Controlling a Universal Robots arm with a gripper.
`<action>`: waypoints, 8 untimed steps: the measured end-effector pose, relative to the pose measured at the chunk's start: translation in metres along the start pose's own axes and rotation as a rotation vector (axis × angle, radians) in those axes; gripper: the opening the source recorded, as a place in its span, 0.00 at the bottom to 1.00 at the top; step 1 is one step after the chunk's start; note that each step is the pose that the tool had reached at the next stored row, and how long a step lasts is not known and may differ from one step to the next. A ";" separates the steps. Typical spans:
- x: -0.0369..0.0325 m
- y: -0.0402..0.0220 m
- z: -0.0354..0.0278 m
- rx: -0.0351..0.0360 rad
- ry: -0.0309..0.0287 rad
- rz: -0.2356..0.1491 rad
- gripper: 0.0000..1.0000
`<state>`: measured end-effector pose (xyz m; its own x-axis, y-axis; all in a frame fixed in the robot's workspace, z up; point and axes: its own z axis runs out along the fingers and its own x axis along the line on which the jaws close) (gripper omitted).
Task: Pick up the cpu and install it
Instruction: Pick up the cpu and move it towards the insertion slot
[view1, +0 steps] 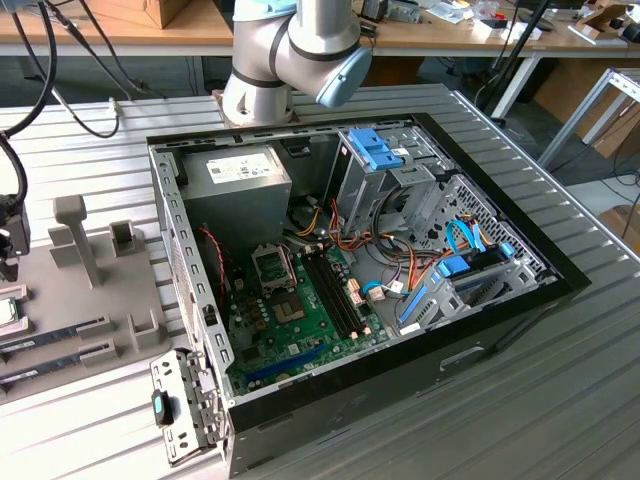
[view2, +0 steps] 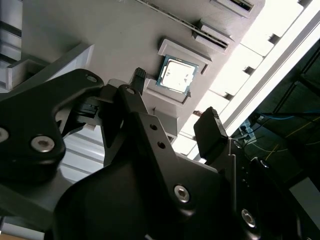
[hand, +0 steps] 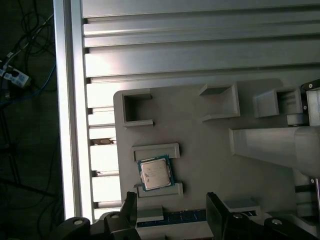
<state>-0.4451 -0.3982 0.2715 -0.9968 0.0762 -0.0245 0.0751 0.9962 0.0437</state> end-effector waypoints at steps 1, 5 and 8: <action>0.0000 0.0000 0.0003 0.0000 0.0000 0.000 0.66; -0.0001 -0.0001 0.0019 0.0000 0.0000 0.000 0.66; -0.0001 -0.0001 0.0026 0.0000 0.0000 0.000 0.66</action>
<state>-0.4449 -0.3982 0.2689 -0.9968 0.0762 -0.0246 0.0751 0.9962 0.0437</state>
